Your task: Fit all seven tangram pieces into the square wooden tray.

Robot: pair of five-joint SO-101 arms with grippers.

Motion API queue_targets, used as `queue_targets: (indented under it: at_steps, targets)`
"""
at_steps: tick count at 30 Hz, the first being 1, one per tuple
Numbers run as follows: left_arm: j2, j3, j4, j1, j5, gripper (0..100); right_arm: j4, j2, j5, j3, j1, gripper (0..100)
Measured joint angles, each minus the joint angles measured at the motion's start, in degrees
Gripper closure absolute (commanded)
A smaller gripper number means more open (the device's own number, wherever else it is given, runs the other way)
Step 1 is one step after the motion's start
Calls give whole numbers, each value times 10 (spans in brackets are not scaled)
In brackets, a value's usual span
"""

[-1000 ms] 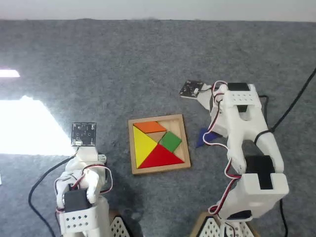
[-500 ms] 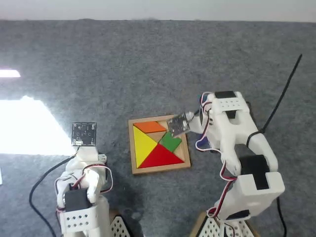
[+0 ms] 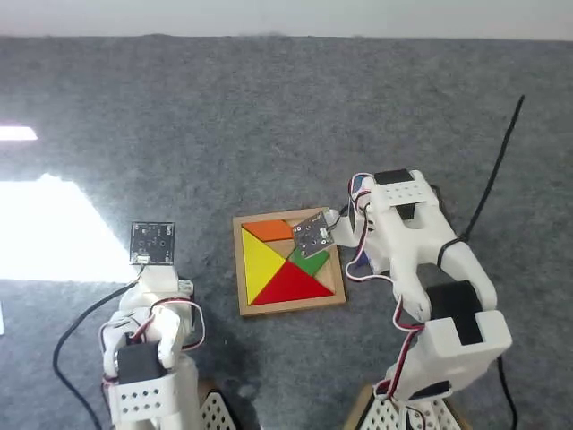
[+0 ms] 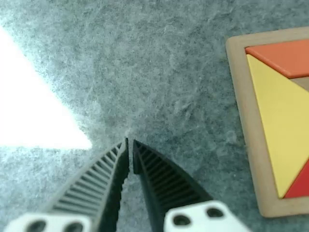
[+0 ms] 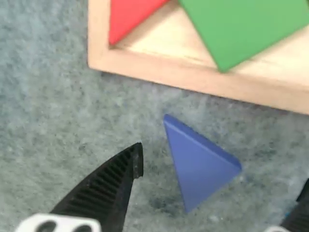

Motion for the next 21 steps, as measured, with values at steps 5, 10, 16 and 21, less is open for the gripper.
queue_targets:
  at_steps: [5,10,16,21]
  targets:
    - [0,0,0,0,0,986,-3,0,0,12,0,661]
    - [0,0,0,0,0,986,-4,-1,0,18,4,667]
    - [0,0,0,0,0,986,-4,-1,0,23,4,668]
    - [0,0,0,0,0,986,-4,-2,-24,22,3,796]
